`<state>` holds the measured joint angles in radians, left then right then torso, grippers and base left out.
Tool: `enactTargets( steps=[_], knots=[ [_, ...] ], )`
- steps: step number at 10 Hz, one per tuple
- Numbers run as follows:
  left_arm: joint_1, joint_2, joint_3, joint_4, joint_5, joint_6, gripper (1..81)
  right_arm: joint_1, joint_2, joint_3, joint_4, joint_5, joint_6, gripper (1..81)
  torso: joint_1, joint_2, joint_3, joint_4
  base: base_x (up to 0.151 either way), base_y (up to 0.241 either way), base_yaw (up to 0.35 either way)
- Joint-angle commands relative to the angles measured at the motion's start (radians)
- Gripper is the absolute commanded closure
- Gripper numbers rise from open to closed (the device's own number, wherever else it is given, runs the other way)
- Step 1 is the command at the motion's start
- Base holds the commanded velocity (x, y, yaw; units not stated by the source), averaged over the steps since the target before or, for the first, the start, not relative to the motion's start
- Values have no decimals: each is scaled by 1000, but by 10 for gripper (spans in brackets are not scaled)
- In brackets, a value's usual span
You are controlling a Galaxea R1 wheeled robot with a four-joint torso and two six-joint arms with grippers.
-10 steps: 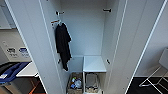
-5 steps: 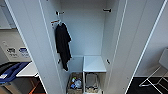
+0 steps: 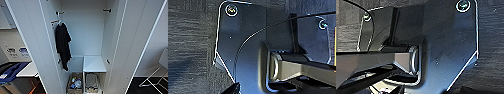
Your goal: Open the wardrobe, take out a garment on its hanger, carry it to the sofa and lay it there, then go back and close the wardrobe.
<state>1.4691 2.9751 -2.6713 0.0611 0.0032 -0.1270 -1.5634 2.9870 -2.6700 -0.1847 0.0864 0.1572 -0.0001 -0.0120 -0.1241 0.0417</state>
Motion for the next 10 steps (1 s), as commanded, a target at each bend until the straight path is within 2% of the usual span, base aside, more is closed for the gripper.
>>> enactTargets(
  steps=[1, 10],
  knots=[
    [-37, -5, 2, -7, 60, 9, 10, 30, -4, 3, -9, -46, 1, 10, 0, 0, 0, 0, 82, 0, 0],
    [-39, -8, 2, -6, 60, 9, 10, 32, -4, 0, -12, -45, 1, 10, 1, -1, 0, 0, 94, 0, 0]
  ],
)
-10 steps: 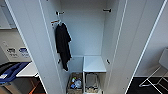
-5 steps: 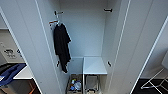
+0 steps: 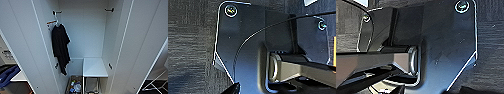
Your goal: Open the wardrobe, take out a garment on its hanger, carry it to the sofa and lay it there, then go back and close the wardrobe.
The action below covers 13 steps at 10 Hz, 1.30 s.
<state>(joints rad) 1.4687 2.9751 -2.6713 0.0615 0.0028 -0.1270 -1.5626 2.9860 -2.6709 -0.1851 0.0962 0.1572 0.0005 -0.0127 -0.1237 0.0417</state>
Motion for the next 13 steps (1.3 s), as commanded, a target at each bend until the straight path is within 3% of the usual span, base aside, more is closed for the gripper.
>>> enactTargets(
  steps=[1, 6, 8, 10, 12, 13],
  knots=[
    [-38, -8, 2, -5, 60, 9, 10, 29, -3, 0, -11, -55, 1, 10, 0, 0, 0, 0, 94, 0, 0],
    [-37, -13, 2, -6, 62, 9, 10, 29, -13, 7, 1, -50, 2, 10, 2, 0, 0, 0, 32, 0, 0],
    [-34, -58, 40, -9, 60, 9, 10, 32, -51, 43, 3, -49, 4, 10, 1, 0, 0, 0, 0, 0, 0],
    [-34, -203, 229, -15, 42, 4, 10, 57, -171, 199, 4, -50, 5, 10, 1, 0, 0, 0, 0, 0, 0],
    [-40, -400, 455, -17, -42, -5, 10, 98, -331, 404, 6, -49, 10, 10, 1, 0, 0, 0, 0, 0, 0],
    [-46, -498, 550, -20, -81, -14, 10, 124, -412, 472, 19, -47, 40, 10, 1, 0, 0, 0, 0, 0, 0]
  ],
)
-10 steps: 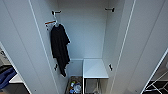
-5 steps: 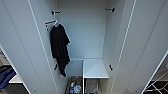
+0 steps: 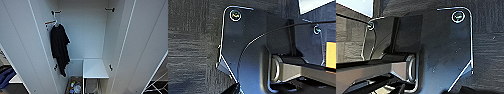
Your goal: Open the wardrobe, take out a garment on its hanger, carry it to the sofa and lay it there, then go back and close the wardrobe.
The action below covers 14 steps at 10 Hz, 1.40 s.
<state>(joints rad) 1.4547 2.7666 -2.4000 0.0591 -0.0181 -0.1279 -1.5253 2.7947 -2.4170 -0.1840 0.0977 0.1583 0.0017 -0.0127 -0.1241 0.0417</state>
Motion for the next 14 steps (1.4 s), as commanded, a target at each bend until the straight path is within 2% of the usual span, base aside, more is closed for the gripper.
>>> enactTargets(
  steps=[1, 4, 7, 8, 10, 13, 14],
  knots=[
    [-41, -366, 344, -22, -92, -36, 10, 115, -281, 250, 29, -47, 66, 10, 0, 0, 0, 0, 0, 0, 0],
    [-101, -545, 427, -24, -132, -142, 10, 181, -419, 283, 49, 16, 132, 10, 0, 0, 0, 0, 0, 0, 0],
    [-161, -709, 464, -24, -160, -234, 10, 251, -528, 257, 48, 71, 259, 10, 0, 0, 0, 0, 0, 0, 0],
    [-188, -766, 467, -24, -183, -271, 10, 291, -565, 256, 48, 71, 293, 10, 0, 0, 0, 0, 0, 0, 0],
    [-271, -844, 430, -24, -180, -342, 10, 371, -640, 273, 48, 73, 384, 10, 0, 0, 0, 0, 0, 0, 0],
    [-381, -930, 333, -25, -155, -390, 10, 513, -770, 286, 48, 53, 464, 10, 0, 1, 0, 0, 0, 0, 0],
    [-427, -947, 308, -27, -137, -403, 10, 573, -803, 316, 48, 22, 481, 10, 1, 1, 0, 0, 0, 0, 0]
  ],
)
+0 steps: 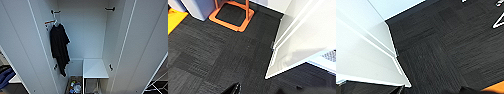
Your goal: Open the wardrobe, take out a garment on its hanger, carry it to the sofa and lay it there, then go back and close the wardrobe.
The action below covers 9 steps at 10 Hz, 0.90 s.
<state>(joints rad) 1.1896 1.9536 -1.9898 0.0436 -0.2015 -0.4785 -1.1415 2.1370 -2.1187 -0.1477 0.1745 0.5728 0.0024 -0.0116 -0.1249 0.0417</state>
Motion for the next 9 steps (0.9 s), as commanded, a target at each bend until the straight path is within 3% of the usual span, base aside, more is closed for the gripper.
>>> enactTargets(
  steps=[1, 2, 5, 9],
  knots=[
    [-204, -155, -101, -11, 65, -61, 10, 246, -168, 48, 11, -88, 78, 10, 0, 0, 0, 0, 0, 0, 0],
    [-244, -159, -101, -13, 70, -61, 10, 301, -173, 57, 13, -115, 79, 10, 0, 0, 0, 0, 0, 0, 0],
    [-422, -119, -72, -11, 215, -65, 10, 423, -158, 143, 11, -182, 133, 10, 0, 0, -1, 0, 0, 0, 0],
    [-535, -48, 143, -51, 281, -72, 10, 433, -86, 336, 11, -202, 231, 10, 2, 2, -2, 0, 0, 0, 0]
  ],
)
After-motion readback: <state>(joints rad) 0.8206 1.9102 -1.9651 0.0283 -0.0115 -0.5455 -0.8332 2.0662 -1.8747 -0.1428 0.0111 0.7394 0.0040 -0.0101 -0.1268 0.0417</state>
